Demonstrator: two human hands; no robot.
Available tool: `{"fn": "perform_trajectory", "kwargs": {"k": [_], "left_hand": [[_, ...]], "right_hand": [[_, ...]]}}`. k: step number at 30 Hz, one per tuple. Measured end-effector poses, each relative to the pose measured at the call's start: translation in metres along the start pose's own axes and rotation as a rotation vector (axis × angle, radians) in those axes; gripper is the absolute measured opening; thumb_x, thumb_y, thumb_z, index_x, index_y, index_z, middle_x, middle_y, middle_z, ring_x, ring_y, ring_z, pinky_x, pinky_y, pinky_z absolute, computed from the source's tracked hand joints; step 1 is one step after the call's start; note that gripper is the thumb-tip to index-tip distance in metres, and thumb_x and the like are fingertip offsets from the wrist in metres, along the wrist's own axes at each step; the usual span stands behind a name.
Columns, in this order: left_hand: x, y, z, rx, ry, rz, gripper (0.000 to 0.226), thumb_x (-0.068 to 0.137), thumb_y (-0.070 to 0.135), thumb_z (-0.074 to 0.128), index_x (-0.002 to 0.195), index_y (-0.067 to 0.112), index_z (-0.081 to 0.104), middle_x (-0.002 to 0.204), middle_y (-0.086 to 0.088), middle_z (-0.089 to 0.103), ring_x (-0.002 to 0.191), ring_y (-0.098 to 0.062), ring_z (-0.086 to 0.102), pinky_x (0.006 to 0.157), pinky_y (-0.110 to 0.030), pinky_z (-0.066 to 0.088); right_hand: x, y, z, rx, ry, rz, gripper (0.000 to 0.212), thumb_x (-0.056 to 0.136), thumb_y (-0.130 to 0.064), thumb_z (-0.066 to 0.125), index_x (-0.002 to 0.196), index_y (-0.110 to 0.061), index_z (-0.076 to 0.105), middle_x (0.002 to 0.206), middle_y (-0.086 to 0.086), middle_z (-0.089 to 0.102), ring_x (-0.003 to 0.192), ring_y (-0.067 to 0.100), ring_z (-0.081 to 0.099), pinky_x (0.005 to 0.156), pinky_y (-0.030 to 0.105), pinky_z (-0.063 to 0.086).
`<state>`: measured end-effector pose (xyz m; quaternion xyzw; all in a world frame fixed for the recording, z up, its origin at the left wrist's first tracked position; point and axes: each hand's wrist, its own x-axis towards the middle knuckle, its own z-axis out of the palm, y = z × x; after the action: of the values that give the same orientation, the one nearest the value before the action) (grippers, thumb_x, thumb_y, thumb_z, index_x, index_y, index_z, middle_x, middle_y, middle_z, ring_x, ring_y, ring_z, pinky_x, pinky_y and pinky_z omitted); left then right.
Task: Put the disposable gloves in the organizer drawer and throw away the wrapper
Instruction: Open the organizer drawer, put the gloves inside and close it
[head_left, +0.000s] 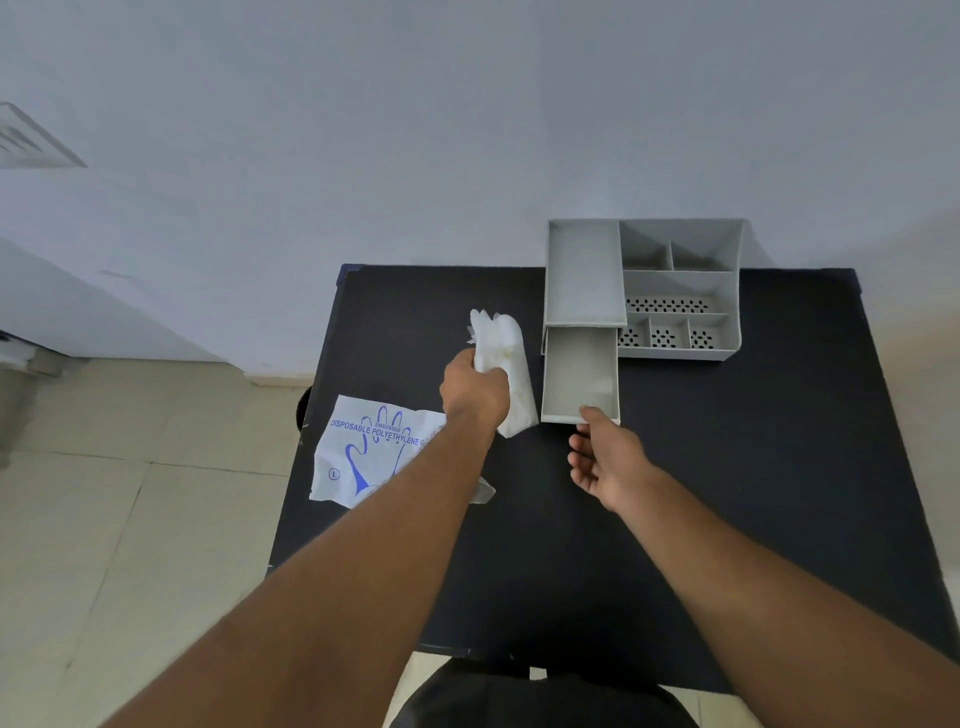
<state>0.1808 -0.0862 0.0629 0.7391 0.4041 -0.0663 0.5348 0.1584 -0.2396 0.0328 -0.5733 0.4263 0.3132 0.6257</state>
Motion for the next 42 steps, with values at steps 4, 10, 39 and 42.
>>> {"fn": "perform_trajectory", "kwargs": {"k": [4, 10, 39, 42], "left_hand": [[-0.001, -0.007, -0.001, 0.038, -0.010, 0.017, 0.016, 0.092, 0.010, 0.057, 0.099, 0.024, 0.056, 0.083, 0.009, 0.058, 0.081, -0.016, 0.059, 0.072, -0.032, 0.048], [-0.003, -0.008, 0.002, 0.046, -0.008, 0.039, 0.017, 0.089, 0.009, 0.055, 0.100, 0.020, 0.062, 0.086, 0.003, 0.063, 0.084, -0.021, 0.062, 0.073, -0.032, 0.050], [-0.006, 0.025, 0.017, 0.422, -0.290, 0.274, 0.020, 0.088, 0.022, 0.065, 0.106, 0.014, 0.064, 0.097, 0.001, 0.067, 0.088, -0.022, 0.066, 0.075, -0.032, 0.057], [-0.010, 0.016, 0.023, 0.514, -0.254, 0.298, 0.019, 0.089, 0.024, 0.065, 0.105, 0.014, 0.063, 0.095, 0.001, 0.065, 0.084, -0.022, 0.066, 0.073, -0.034, 0.056]], "right_hand": [[-0.003, 0.010, -0.005, -0.005, 0.021, 0.012, 0.024, 0.094, -0.039, 0.059, 0.093, -0.016, 0.064, 0.074, 0.000, 0.060, 0.060, 0.014, 0.053, 0.057, 0.029, 0.047], [-0.008, 0.010, -0.010, -0.019, 0.020, 0.015, 0.033, 0.094, -0.047, 0.056, 0.093, -0.016, 0.065, 0.076, 0.001, 0.060, 0.062, 0.016, 0.052, 0.059, 0.031, 0.045], [-0.005, -0.056, -0.008, -0.155, 0.150, -0.480, 0.034, 0.092, -0.014, 0.065, 0.126, -0.017, 0.061, 0.112, 0.002, 0.066, 0.094, 0.024, 0.065, 0.073, 0.035, 0.055], [-0.004, -0.042, -0.014, -0.273, 0.247, -0.535, 0.032, 0.089, -0.016, 0.066, 0.121, -0.019, 0.064, 0.108, 0.001, 0.068, 0.090, 0.021, 0.064, 0.072, 0.032, 0.051]]}}
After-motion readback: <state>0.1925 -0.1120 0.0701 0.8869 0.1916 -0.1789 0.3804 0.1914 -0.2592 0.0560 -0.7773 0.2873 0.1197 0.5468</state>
